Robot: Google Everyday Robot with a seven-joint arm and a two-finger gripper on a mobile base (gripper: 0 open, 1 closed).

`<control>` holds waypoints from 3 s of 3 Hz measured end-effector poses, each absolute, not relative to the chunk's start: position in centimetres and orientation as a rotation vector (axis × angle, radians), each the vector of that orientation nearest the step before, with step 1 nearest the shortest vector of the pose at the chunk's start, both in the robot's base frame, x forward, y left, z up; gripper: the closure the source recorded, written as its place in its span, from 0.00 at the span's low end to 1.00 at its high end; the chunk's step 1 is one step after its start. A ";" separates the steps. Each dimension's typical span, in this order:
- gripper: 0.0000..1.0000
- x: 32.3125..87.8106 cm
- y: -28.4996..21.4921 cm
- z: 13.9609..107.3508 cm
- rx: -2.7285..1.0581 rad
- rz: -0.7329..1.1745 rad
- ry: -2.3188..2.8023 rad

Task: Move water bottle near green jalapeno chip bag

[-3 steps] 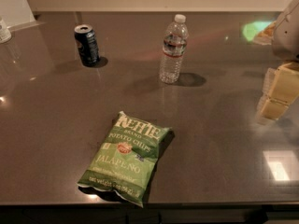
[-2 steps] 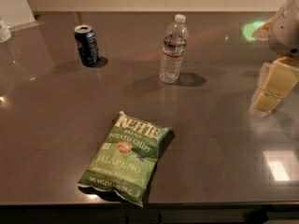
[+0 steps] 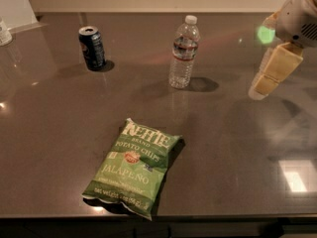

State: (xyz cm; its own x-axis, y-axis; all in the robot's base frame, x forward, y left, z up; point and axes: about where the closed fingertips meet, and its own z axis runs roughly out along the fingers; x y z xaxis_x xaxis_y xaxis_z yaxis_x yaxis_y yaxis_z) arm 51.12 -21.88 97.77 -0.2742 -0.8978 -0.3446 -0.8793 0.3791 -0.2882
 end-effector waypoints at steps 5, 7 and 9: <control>0.00 63.8 -14.4 94.1 -1.364 0.322 2.053; 0.00 66.3 -11.2 93.2 -1.378 0.425 2.009; 0.18 66.2 -9.2 92.5 -1.393 0.520 1.997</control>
Offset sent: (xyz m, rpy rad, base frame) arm 0.1018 0.0368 -0.0156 0.2965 -0.0142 -0.0117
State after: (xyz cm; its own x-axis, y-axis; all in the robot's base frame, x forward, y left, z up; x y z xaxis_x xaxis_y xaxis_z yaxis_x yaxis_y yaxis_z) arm 66.16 -9.24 92.52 -0.2335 -0.6788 -0.6963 -0.9322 0.3599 -0.0383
